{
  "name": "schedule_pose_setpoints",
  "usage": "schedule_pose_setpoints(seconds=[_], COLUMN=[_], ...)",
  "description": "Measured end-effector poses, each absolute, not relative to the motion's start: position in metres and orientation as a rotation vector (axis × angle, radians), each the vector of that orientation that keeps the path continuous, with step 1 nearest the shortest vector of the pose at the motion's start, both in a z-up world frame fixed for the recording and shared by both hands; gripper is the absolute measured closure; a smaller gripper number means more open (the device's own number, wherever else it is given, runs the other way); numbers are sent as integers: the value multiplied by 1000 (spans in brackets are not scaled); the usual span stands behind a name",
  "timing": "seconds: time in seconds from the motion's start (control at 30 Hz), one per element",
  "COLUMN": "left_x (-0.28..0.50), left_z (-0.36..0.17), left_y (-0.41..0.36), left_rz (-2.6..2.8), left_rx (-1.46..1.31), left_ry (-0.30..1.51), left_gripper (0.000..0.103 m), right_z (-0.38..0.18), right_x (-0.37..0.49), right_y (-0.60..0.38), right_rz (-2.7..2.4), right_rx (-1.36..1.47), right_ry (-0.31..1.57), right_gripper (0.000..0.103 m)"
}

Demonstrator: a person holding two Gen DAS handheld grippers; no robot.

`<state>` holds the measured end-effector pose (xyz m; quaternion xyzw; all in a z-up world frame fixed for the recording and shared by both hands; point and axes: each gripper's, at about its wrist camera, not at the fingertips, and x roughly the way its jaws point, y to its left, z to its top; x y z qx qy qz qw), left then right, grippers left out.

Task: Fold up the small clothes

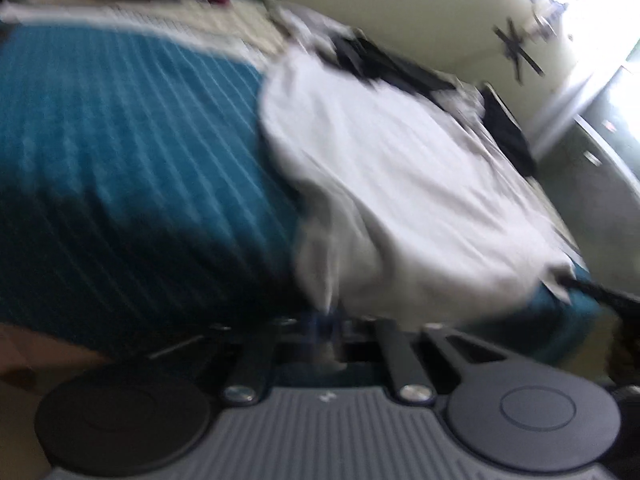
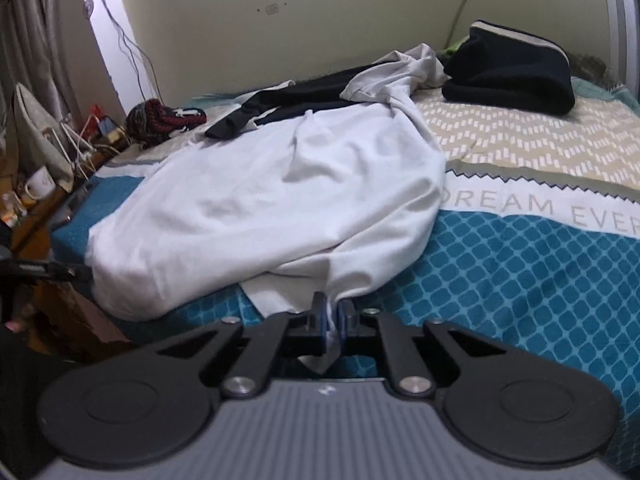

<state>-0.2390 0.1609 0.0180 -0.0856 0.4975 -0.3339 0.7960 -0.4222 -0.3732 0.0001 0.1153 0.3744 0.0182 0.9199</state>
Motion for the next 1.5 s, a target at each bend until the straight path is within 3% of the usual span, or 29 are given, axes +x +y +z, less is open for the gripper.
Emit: schedule_pose_setpoints(seconds=[0.2, 0.5, 0.7, 0.87, 0.93, 1.0, 1.1, 1.27, 1.37, 1.43, 1.47, 1.5], left_x=[-249, -217, -158, -89, -52, -22, -13, -51, -57, -59, -60, -60], left_z=[66, 104, 118, 128, 129, 124, 109, 83, 67, 63, 61, 59], left_y=[189, 191, 175, 128, 102, 78, 70, 112, 111, 100, 93, 88], left_rz=[-837, -828, -794, -727, -669, -595, -461, -494, -508, -531, -536, -542], left_rx=[-324, -435, -556, -507, -502, -439, -331, -348, -385, -355, -336, -312], left_ry=[1005, 911, 905, 887, 859, 833, 876, 935, 1016, 1028, 1035, 1055], left_gripper=[98, 98, 98, 97, 89, 43, 41, 33, 38, 55, 81, 97], right_z=[35, 38, 56, 55, 51, 44, 32, 16, -4, -13, -14, -14], right_x=[-472, -457, -413, -323, -275, -231, -195, -253, -267, -268, -266, -265], right_y=[-423, -419, -456, -480, -491, -496, -494, -484, -485, -479, -474, -471], right_rz=[-87, 121, 103, 83, 51, -18, -138, -37, -34, -38, -22, -9], right_rx=[261, 351, 506, 521, 567, 585, 495, 421, 460, 468, 441, 436], right_ry=[744, 658, 559, 553, 545, 513, 607, 674, 743, 748, 758, 770], right_gripper=[103, 103, 103, 103, 103, 99, 49, 49, 48, 58, 70, 100])
